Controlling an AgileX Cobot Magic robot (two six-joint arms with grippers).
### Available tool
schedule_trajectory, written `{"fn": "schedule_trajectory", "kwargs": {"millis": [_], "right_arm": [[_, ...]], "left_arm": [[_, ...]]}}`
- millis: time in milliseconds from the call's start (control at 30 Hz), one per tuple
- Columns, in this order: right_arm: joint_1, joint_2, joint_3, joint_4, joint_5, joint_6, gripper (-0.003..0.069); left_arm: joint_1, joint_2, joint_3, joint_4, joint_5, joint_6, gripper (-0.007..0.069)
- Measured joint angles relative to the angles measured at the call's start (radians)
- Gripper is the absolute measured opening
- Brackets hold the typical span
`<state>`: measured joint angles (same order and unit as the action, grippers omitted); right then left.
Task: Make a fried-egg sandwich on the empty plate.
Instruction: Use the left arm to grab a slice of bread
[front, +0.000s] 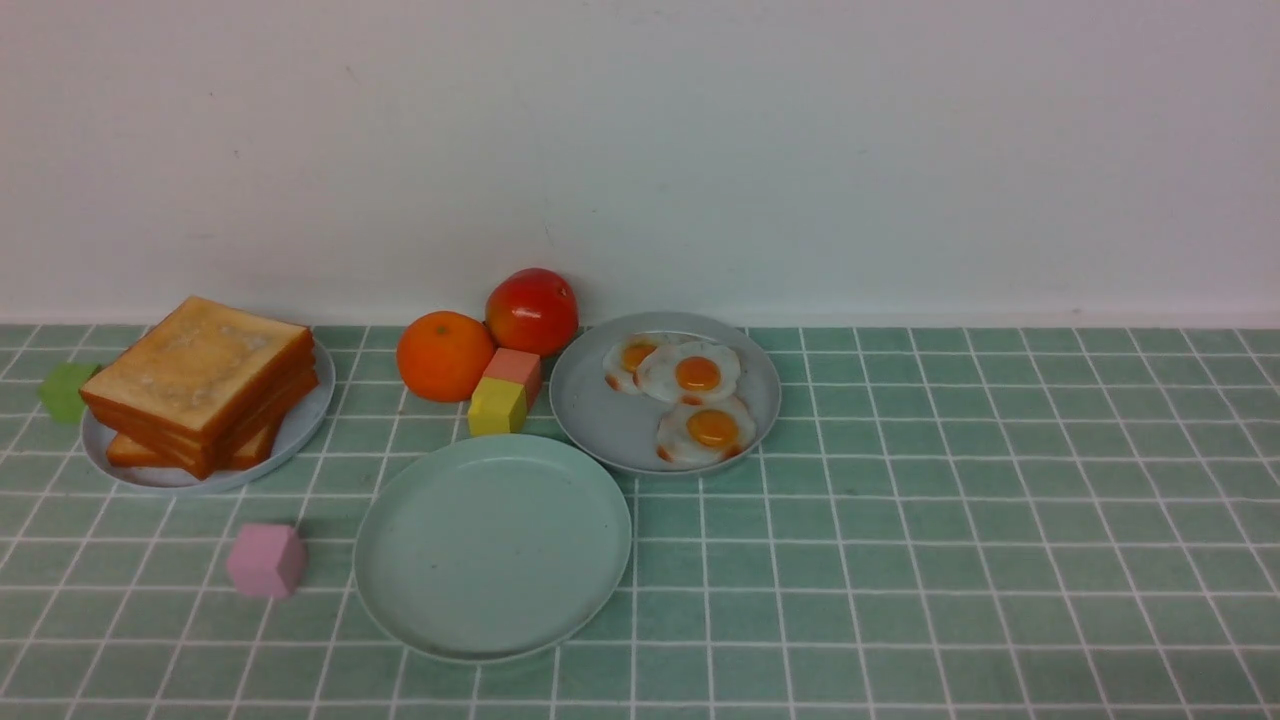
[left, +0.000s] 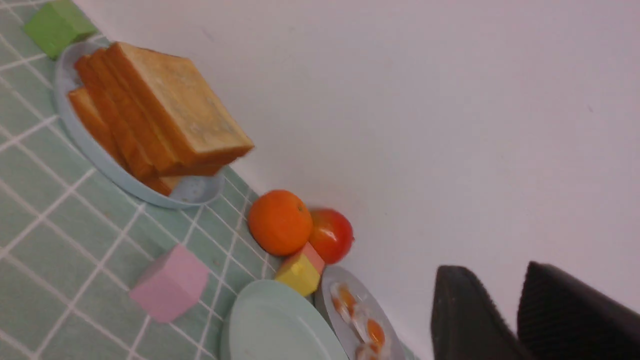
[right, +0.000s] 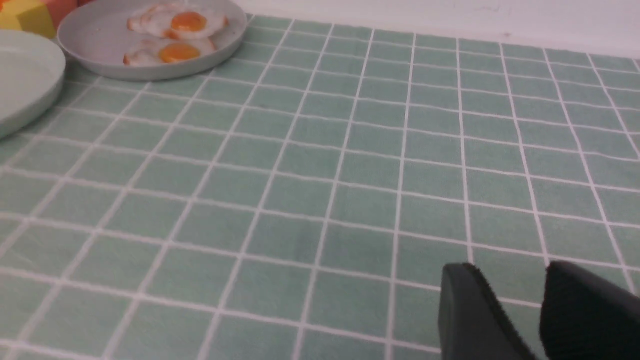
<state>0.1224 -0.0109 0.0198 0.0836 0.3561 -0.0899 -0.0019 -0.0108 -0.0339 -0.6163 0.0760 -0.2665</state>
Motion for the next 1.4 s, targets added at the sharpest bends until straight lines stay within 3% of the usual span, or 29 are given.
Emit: {"fn": "schedule_trajectory", "kwargs": {"millis": [133,267,333,467,633,733,833,933,967,1100,1233,1400], "right_arm": [[0.000,0.000,0.006,0.189,-0.082,0.098,0.0239],[0.000,0.000,0.006,0.366,-0.209,0.161,0.0239],[0.000,0.000,0.006,0.398,-0.245,0.169,0.0239],[0.000,0.000,-0.010,0.504,-0.302,0.176,0.0239],[0.000,0.065,-0.182,0.490,-0.086,0.140,0.0181],[0.000,0.247,-0.436,0.416,0.195,0.046,0.0064],[0.000,0.406,-0.643,0.350,0.393,-0.024,-0.0005],[0.000,0.517,-0.756,0.300,0.505,-0.058,-0.0010],[0.000,0.593,-0.838,0.264,0.564,-0.074,-0.0008],[0.000,0.693,-0.943,0.238,0.642,-0.086,0.0001],[0.000,0.719,-0.956,0.241,0.651,-0.087,0.0002],[0.000,0.719,-0.960,0.241,0.657,-0.087,0.0005]], "left_arm": [[0.000,0.060,-0.127,0.050,0.092,0.088,-0.0005],[0.000,0.238,-0.264,0.061,0.176,0.191,-0.0013],[0.000,0.294,-0.309,0.062,0.221,0.230,-0.0013],[0.000,0.591,-0.489,0.080,0.414,0.387,-0.0013],[0.000,0.867,-0.631,0.110,0.497,0.523,-0.0013],[0.000,1.115,-0.793,0.158,0.533,0.574,-0.0013],[0.000,1.287,-0.919,0.239,0.565,0.569,-0.0013],[0.000,1.398,-1.010,0.313,0.587,0.534,-0.0013],[0.000,1.470,-1.090,0.388,0.612,0.491,-0.0013],[0.000,1.582,-1.234,0.569,0.662,0.384,-0.0013],[0.001,1.681,-1.306,0.661,0.661,0.327,-0.0002],[0.001,1.780,-1.333,0.728,0.627,0.346,0.0165]]}}
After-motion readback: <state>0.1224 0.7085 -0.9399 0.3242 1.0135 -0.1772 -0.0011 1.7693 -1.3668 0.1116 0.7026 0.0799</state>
